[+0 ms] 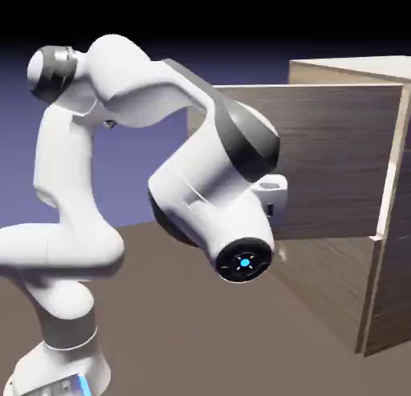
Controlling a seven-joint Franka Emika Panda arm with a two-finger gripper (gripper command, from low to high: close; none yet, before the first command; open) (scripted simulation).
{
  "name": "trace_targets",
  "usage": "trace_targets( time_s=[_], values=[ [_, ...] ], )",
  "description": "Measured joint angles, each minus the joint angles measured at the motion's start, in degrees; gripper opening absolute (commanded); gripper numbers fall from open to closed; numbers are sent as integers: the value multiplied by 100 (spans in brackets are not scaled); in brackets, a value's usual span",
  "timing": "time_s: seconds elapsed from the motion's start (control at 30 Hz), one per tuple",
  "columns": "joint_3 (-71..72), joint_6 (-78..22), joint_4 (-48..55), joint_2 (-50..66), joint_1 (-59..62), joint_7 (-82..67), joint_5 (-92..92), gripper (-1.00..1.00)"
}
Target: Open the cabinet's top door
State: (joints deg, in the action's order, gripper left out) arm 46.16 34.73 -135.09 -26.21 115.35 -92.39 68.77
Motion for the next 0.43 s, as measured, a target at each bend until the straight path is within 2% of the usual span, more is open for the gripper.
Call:
trace_targets(
  time_s=[0.43],
  values=[
    [847, 605, 1855, 2702, 139, 334, -1571, -100]
  ],
)
